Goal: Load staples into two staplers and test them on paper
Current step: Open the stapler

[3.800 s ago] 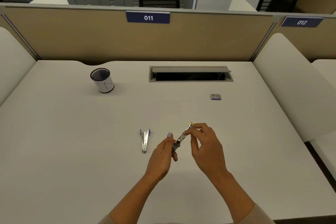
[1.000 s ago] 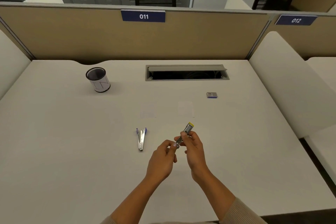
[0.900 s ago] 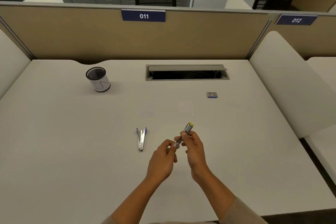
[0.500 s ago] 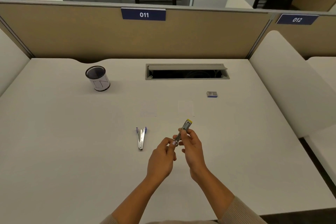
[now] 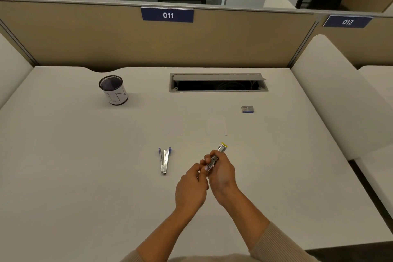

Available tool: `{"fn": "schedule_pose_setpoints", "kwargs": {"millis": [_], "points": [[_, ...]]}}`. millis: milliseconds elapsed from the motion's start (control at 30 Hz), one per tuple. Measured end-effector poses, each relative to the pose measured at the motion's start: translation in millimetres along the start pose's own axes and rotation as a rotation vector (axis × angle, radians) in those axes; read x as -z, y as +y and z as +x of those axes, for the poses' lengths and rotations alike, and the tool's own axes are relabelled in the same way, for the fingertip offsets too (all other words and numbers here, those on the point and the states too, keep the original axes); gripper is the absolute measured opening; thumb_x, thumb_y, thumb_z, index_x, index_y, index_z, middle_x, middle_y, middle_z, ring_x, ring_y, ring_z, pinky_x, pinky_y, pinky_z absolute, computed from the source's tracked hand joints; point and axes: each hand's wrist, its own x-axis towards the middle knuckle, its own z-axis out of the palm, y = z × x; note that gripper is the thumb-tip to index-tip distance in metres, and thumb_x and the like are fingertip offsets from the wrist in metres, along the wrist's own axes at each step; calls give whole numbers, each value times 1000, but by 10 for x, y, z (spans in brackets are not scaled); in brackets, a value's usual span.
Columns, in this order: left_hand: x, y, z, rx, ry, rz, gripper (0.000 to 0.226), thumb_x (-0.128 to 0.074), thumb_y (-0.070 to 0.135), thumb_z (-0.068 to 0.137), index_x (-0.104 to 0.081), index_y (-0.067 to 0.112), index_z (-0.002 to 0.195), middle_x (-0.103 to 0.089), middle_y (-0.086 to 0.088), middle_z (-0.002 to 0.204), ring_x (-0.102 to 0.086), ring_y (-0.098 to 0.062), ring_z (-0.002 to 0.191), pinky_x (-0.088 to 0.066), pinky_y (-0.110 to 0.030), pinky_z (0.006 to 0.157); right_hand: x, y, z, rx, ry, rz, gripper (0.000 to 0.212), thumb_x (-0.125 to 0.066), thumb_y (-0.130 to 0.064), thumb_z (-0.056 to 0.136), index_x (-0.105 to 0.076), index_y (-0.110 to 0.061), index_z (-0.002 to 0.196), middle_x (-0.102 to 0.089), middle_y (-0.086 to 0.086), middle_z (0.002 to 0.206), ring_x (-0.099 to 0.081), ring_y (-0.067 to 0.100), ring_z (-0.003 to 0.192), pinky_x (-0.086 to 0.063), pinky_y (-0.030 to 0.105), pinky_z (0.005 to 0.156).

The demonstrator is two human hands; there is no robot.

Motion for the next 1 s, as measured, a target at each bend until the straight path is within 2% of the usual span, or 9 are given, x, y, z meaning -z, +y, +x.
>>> {"fn": "schedule_pose_setpoints", "kwargs": {"millis": [167, 267, 467, 700, 833, 1000], "points": [[-34, 15, -24, 16, 17, -9, 23, -37, 42, 102, -56, 34, 91, -61, 8, 61, -57, -6, 57, -35, -19, 51, -23, 28, 36, -14, 16, 108, 26, -42, -16, 98, -46, -15, 72, -47, -2, 58, -45, 13, 57, -38, 28, 60], [-44, 32, -29, 7, 32, -4, 22, -37, 43, 102, -54, 35, 89, -62, 6, 62, -59, -6, 58, -38, -18, 51, -6, 20, 44, -39, -6, 162, 25, -42, -16, 97, -44, -15, 72, -46, -2, 59, -44, 13, 56, -37, 28, 57], [-53, 29, -14, 10, 46, 23, 26, -36, 44, 101, -57, 32, 95, -64, 6, 66, -62, -9, 63, -39, -21, 53, 2, 9, 47, -53, -9, 185, 16, -41, -13, 97, -50, -14, 84, -63, 5, 74, -51, 16, 62, -41, 31, 59], [-33, 35, 0, -7, 43, 23, 28, -35, 43, 102, -61, 32, 101, -61, 11, 65, -58, -6, 60, -34, -21, 52, -11, 92, 17, 129, 58, -131, 25, -38, -28, 105, -58, -14, 106, -67, 3, 79, -60, 13, 71, -50, 29, 66], [-20, 4, 0, -9, 41, 28, 29, -34, 42, 103, -61, 29, 105, -59, 10, 62, -55, -5, 56, -31, -19, 51, 32, 79, 24, 158, 51, -195, 28, -38, -29, 105, -58, -12, 115, -71, 5, 82, -65, 13, 73, -54, 29, 70], [14, -24, 32, -19, 21, 30, 29, -36, 42, 103, -61, 28, 103, -61, 8, 64, -55, -7, 56, -34, -20, 52, 118, 48, 38, 244, 65, -287, 25, -34, -33, 106, -53, -25, 120, -77, 2, 91, -71, 15, 78, -56, 32, 71]]}}
